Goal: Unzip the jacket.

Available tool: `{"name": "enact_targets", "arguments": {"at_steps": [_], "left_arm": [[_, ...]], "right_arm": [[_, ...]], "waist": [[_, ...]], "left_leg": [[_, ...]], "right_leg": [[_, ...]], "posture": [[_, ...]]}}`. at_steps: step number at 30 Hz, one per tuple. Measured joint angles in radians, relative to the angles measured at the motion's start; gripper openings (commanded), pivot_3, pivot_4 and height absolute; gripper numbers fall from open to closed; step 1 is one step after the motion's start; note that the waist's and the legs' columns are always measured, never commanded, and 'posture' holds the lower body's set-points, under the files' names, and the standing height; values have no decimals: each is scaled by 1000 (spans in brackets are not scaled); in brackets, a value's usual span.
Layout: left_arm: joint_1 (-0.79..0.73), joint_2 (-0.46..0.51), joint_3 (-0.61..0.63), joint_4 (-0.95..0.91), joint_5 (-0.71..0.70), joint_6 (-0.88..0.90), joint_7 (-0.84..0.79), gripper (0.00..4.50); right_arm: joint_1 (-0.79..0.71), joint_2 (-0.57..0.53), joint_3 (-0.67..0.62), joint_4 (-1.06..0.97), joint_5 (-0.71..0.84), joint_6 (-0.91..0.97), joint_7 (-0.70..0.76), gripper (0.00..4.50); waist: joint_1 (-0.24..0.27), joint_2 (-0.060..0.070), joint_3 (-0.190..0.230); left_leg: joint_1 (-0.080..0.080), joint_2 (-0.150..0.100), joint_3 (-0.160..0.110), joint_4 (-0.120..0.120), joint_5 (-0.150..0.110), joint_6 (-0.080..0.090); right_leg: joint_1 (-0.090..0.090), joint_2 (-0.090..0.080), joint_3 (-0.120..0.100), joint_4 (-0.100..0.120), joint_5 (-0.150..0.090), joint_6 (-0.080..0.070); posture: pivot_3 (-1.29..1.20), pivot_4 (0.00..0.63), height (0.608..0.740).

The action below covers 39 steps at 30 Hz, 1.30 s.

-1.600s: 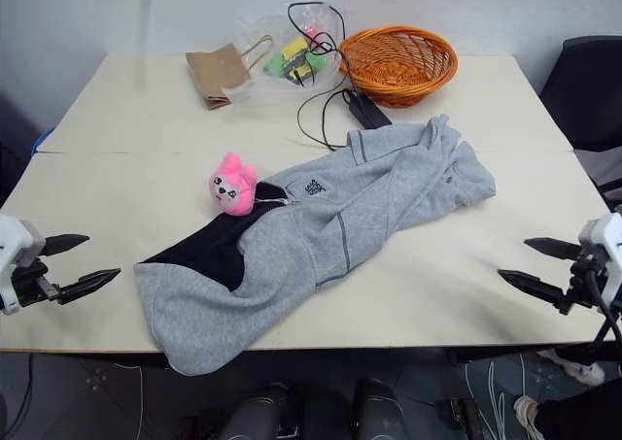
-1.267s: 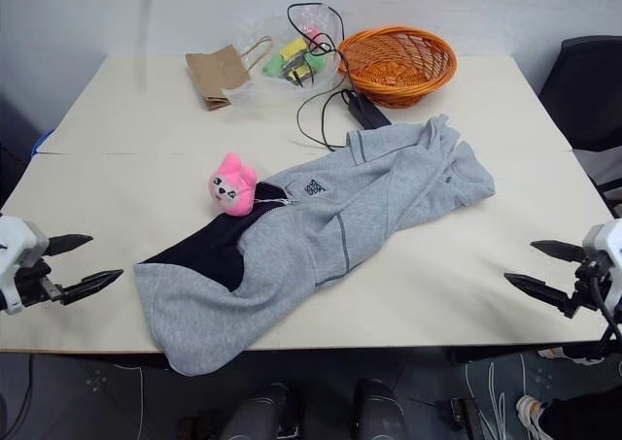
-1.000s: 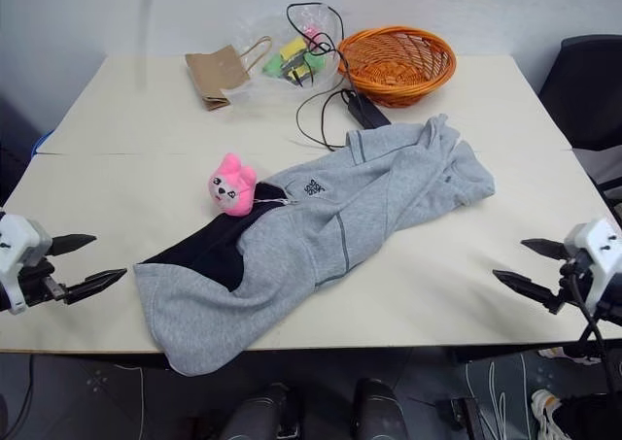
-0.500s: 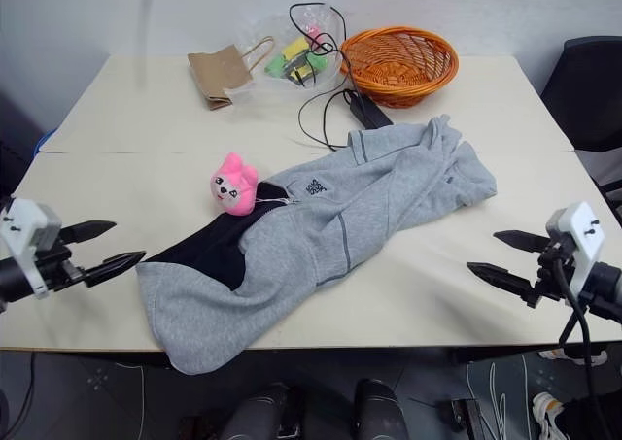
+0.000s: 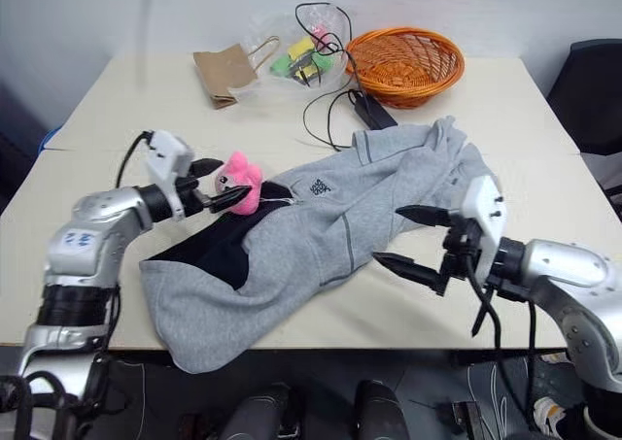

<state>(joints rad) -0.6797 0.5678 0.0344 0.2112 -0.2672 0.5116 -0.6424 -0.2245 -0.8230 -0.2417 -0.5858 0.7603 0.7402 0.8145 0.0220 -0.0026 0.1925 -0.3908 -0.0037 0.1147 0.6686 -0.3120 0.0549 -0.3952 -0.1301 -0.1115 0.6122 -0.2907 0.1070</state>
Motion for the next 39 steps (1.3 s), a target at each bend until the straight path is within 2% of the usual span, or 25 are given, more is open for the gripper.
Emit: {"name": "enact_targets", "arguments": {"at_steps": [3,6,11,17,20,24,27,31,35,39], "left_arm": [[-30,-30,-18,90,33,-19,18,4500],[-59,-51,-25,141,47,-31,29,3972],[-67,-64,-25,159,51,-38,23,2372],[-67,-71,-25,148,52,-46,4,743],[-80,-84,-32,141,56,-72,-8,99],[-210,-157,-61,113,61,-149,-35,99],[-317,-238,-113,59,53,-194,-95,99],[-375,-364,-237,74,77,-272,-171,99],[-419,-450,-332,246,152,-364,-203,99],[-456,-480,-378,461,252,-443,-172,99]], "right_arm": [[-10,21,19,-20,11,27,-62,4472],[-11,29,29,-42,16,39,-104,4500],[0,30,30,-61,29,48,-145,4500],[0,30,29,-61,33,49,-171,4500],[9,29,20,-61,42,56,-176,4500],[15,19,-6,-62,50,68,-182,4500],[17,19,-7,-64,54,71,-188,4500],[21,19,-8,-79,54,72,-201,4500],[67,19,-34,-104,57,76,-230,4500],[117,18,-82,-155,68,85,-263,4500]], "waist": [[2,-1,0],[3,-2,1],[2,-2,1],[3,-2,1],[6,-2,1],[14,-3,1],[17,-3,1],[19,-3,1],[15,-3,1],[11,-4,1]], "left_leg": [[0,0,1,1,0,1],[0,0,0,3,1,2],[0,0,0,5,1,3],[0,0,0,6,1,2],[-1,0,-1,7,1,2],[-13,-1,-8,15,1,4],[-13,-2,-8,15,0,5],[-13,-2,-7,15,1,6],[-13,-2,-7,15,1,6],[-13,-2,-8,14,0,7]], "right_leg": [[0,0,-2,0,0,0],[1,-1,-2,1,1,1],[1,-4,2,3,1,2],[1,-4,2,2,1,2],[1,-4,2,3,1,2],[-3,-3,-1,3,2,3],[-2,-2,-2,2,2,3],[-2,-1,-8,2,2,4],[-2,-1,-9,2,2,4],[-2,-2,-10,1,2,4]], "posture": [[0,150,740],[0,150,740],[0,150,740],[0,150,740],[0,150,740],[0,150,740],[0,150,740],[0,150,740],[0,150,740],[0,150,740]]}}
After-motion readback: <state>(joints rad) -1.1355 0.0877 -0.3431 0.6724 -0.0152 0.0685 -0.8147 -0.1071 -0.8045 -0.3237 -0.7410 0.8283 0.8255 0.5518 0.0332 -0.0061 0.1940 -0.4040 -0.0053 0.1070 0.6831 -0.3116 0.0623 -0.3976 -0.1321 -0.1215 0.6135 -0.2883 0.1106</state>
